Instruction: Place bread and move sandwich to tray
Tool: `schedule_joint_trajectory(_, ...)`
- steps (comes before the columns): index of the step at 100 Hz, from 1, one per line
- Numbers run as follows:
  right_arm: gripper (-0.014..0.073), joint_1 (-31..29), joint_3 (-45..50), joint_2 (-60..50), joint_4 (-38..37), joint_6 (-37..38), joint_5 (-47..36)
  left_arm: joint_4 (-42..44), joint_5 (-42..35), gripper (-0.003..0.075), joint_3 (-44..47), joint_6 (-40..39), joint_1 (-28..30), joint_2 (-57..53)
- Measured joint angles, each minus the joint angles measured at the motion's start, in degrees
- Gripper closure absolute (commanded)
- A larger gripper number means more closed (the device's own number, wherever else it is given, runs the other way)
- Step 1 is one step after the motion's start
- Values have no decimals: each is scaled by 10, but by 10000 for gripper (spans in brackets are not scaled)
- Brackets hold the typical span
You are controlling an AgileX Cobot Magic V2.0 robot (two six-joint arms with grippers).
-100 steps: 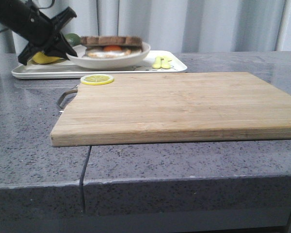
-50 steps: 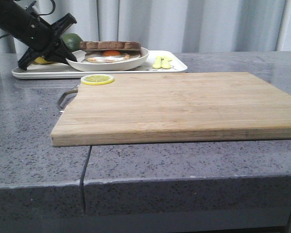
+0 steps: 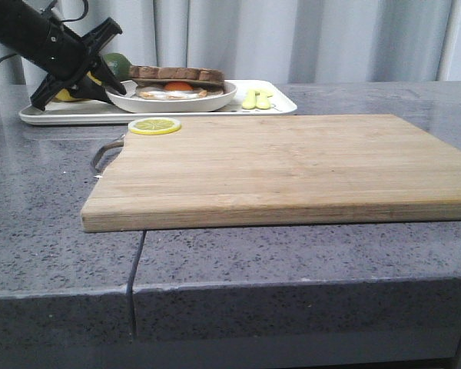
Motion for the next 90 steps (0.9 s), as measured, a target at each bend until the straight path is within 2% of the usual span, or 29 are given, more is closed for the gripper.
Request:
schedule_joint_trajectory(12, 139, 0, 0, 0, 0, 0, 0, -4, -1, 365, -1, -1, 0, 0)
schedule_joint_trajectory(41, 139, 0, 0, 0, 0, 0, 0, 4, 6, 365, -12, -2, 0, 0)
schedule_joint_trajectory(68, 139, 0, 0, 0, 0, 0, 0, 120, 70, 365, -82, -52, 0, 0)
schedule_joint_trajectory(90, 139, 0, 0, 0, 0, 0, 0, 201, 154, 365, -152, -85, 0, 0)
